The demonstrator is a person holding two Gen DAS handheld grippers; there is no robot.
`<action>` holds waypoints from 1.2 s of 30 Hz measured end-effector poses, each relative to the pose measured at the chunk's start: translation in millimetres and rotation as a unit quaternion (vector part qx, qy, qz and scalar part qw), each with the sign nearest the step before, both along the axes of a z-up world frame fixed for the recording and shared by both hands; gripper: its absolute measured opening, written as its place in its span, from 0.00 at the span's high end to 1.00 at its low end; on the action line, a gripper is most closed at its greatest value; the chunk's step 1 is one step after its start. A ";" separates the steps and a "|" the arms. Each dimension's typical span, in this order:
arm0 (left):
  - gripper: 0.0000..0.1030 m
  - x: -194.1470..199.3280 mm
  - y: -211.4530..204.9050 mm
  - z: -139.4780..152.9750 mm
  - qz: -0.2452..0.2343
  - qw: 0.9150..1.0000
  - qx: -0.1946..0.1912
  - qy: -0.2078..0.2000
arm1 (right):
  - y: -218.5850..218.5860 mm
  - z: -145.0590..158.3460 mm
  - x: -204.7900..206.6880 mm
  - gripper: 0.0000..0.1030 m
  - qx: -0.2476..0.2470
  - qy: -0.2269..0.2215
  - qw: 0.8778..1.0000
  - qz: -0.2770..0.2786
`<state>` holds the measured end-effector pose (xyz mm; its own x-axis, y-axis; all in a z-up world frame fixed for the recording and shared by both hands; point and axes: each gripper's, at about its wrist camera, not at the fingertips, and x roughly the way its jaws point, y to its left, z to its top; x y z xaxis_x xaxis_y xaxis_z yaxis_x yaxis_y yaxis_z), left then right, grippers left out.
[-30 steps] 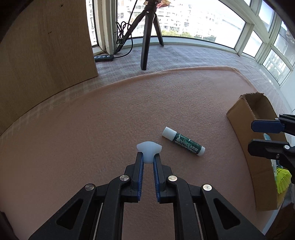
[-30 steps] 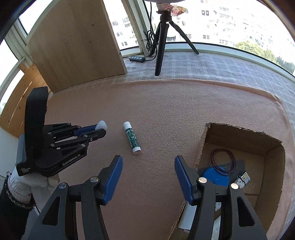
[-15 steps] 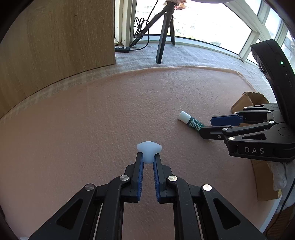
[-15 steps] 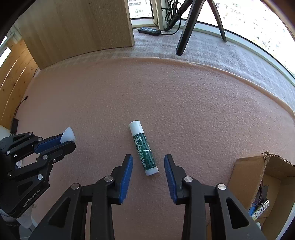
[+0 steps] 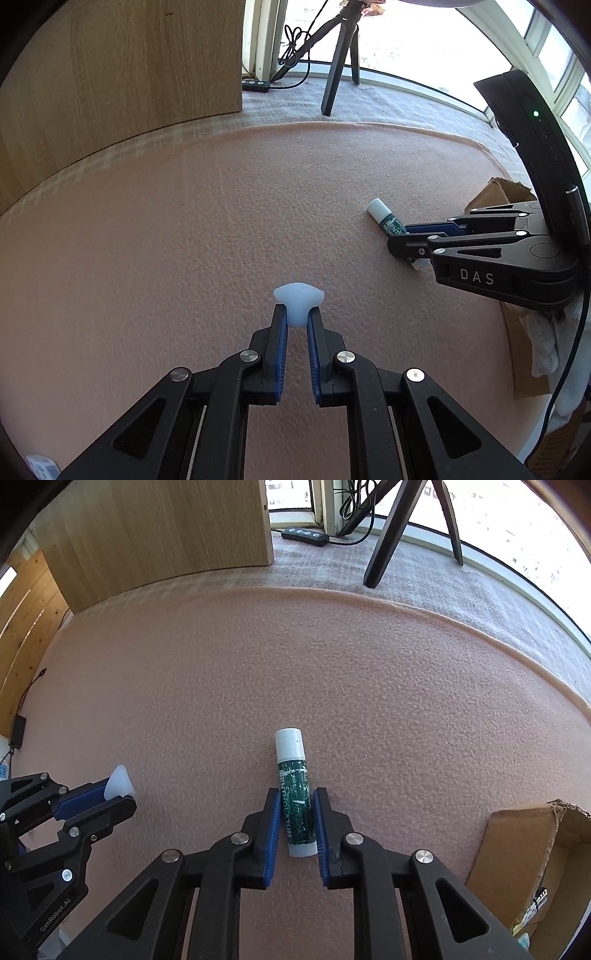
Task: Organize objects
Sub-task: 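Lower the right tool to the green-labelled stick and close on it, then carry the white cap and green stick over the box with both tools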
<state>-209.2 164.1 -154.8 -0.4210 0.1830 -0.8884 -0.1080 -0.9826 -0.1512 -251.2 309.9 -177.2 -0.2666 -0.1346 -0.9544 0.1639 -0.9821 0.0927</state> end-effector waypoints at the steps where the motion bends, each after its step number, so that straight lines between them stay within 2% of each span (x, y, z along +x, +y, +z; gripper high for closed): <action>1: 0.89 1.3 -0.2 0.3 0.001 1.000 0.001 0.000 | 0.5 0.2 1.0 0.87 -0.002 0.001 1.000 -0.002; 8: 0.89 8.5 5.2 6.8 0.000 1.000 0.010 0.005 | 9.3 8.9 21.3 0.87 -0.026 0.016 0.999 -0.018; 15: 0.89 11.8 21.3 25.6 -0.016 0.999 0.015 0.023 | 26.3 42.1 59.5 0.87 -0.056 0.056 0.996 -0.035; 26: 0.89 12.1 83.5 55.9 -0.077 0.995 0.025 0.055 | 83.9 96.7 128.4 0.87 -0.072 0.123 0.986 -0.092; 36: 0.89 6.2 153.6 65.2 -0.133 0.988 0.032 0.065 | 151.9 113.2 183.0 0.87 -0.060 0.146 0.973 -0.166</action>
